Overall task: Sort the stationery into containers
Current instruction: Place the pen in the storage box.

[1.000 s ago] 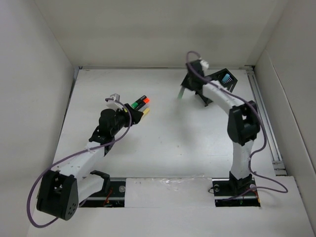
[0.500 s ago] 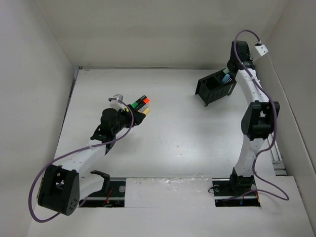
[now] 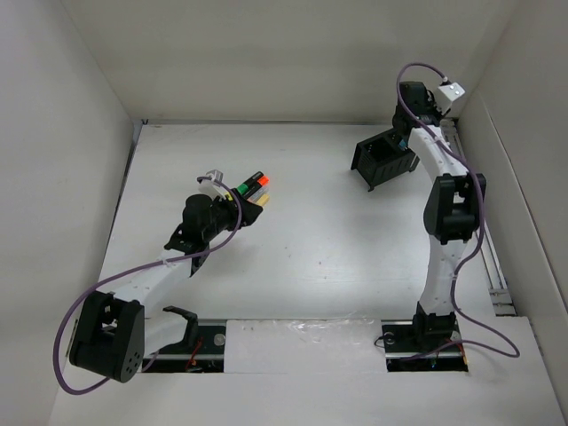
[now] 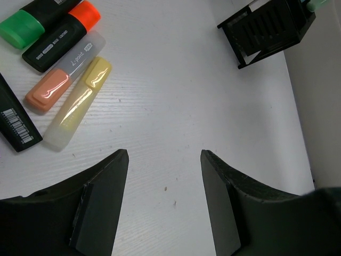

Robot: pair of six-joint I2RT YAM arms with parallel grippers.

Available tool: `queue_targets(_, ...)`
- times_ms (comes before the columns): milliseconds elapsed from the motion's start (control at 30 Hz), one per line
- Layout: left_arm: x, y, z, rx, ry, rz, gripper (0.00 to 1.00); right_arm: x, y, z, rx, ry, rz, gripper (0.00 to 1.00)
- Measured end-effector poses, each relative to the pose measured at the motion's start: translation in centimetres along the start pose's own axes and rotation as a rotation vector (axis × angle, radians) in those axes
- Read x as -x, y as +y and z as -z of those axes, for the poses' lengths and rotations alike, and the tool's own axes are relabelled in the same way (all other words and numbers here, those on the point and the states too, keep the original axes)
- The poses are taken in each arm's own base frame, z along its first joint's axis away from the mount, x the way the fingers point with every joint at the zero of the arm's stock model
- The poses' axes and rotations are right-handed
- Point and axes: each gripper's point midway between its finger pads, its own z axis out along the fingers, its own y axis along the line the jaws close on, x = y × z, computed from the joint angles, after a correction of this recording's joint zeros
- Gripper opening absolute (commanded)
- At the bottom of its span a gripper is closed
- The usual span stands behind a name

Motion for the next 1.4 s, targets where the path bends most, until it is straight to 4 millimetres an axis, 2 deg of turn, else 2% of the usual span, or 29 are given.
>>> queue_targets(167,0.0,0.0,0.0,0.0,0.0,0.0,0.53,0.5,0.2,0.8,-0.021,-0.045,0.02,0.0)
queue_targets(533,0.4,-0.3,0.2,-0.008,-0.016,-0.004,0.53,-0.7,1.6,3.7,-0.015,-0.079,0.055,0.01)
queue_targets(1100,0.6,-0.4,0.3,-0.006,-0.023,-0.006,0.53,-0.2,0.5,3.0,-0.063,-0.103,0.074,0.0)
queue_targets(1267,0.7,-0.4,0.4,-0.008,-0.028,-0.007,0.53,-0.8,0.4,2.7,-0.078,-0.105,0.093,0.01)
queue_targets(1300,0.7,-0.5,0.4,-0.009,-0.028,-0.007,0.53,-1.1,0.3,2.6,-0.081,-0.104,0.098,0.02)
queue_targets(1400,0.7,-0.5,0.4,-0.009,-0.028,-0.007,0.55,-1.8,0.2,2.4,-0.084,-0.097,0.11,0.2)
